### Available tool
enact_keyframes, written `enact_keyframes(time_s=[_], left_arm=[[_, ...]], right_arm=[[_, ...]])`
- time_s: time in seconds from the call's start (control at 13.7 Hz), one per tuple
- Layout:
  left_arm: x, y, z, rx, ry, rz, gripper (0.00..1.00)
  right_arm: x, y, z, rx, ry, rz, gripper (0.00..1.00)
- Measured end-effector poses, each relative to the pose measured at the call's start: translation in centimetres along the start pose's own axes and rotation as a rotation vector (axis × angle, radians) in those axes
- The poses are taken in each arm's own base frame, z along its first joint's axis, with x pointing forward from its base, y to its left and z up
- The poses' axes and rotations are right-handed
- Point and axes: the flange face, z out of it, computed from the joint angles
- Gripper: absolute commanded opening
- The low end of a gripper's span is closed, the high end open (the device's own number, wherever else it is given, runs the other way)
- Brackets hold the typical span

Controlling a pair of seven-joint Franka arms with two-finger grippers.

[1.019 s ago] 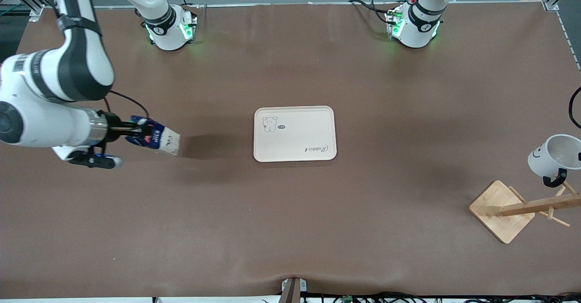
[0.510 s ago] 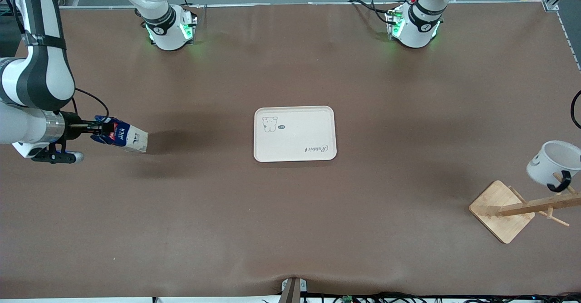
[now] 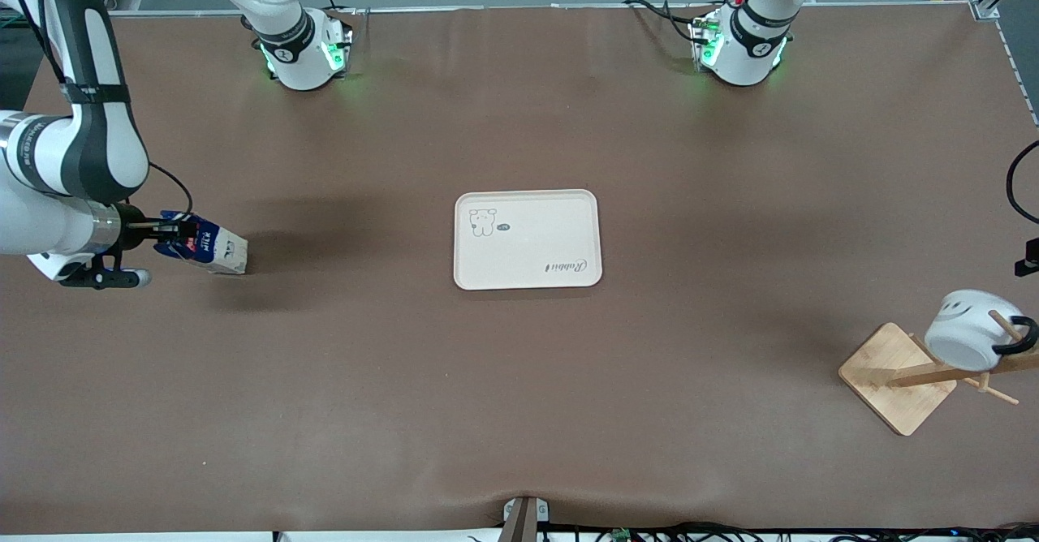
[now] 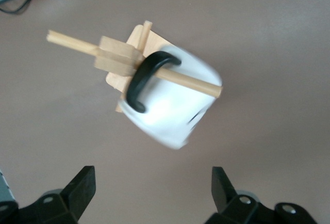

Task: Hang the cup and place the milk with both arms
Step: 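Hang the mug handle on the stand peg with the left gripper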

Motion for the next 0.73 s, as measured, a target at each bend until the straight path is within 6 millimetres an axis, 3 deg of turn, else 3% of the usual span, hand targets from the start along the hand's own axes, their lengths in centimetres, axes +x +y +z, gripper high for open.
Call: enact_keyframes(time_s=[0.22, 0.51, 0.58, 0.73], left_arm=[[-0.3, 3.1, -1.4, -0.046, -0.067, -0.094, 1.00], [0.6, 8.5, -4.8, -0.049, -0.062, -0.195, 1.00], [0.7, 9.5, -5.5, -0.047, -0.059, -0.209, 1.00], [0.8, 11.4, -6.5, -0.049, -0.062, -0.208, 1.00]], right_arm=[[-0.2, -0.1, 0.8, 0.002, -0.009, -0.002, 0.00], [-0.4, -0.2, 1.4, 0.003, -0.016, -0.005, 0.02], [-0.4, -0.2, 1.4, 0.003, -0.016, -0.005, 0.23], [-0.4, -0.2, 1.4, 0.003, -0.016, -0.005, 0.39]])
